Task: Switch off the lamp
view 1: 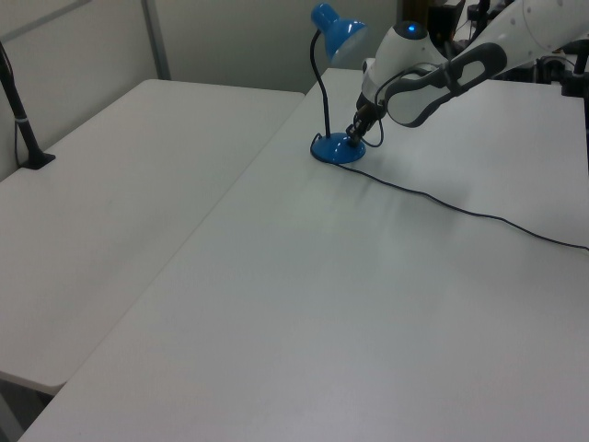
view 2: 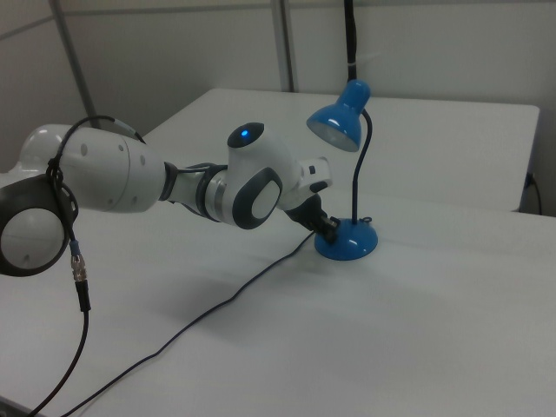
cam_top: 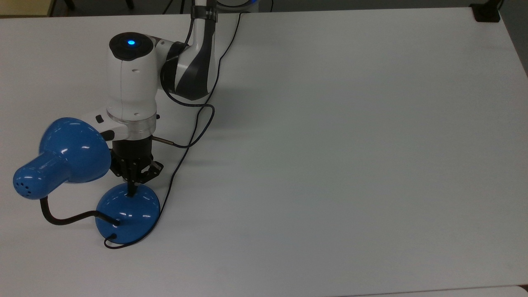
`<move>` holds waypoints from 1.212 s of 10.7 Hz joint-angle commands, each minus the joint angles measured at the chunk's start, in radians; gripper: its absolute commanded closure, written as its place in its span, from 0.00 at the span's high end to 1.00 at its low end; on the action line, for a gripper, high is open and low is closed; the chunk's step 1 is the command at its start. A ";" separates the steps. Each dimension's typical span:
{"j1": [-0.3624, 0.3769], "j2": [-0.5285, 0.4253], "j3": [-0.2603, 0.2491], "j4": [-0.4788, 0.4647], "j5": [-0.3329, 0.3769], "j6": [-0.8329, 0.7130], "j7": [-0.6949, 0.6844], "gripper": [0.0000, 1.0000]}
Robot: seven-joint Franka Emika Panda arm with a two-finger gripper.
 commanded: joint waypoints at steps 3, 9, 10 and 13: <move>0.016 -0.117 -0.005 -0.103 -0.002 -0.125 -0.010 0.00; 0.089 -0.393 -0.007 -0.107 -0.003 -0.641 0.028 0.21; 0.101 -0.444 -0.005 -0.106 -0.003 -0.719 0.034 0.37; 0.115 -0.535 -0.005 -0.095 -0.003 -0.848 0.021 1.00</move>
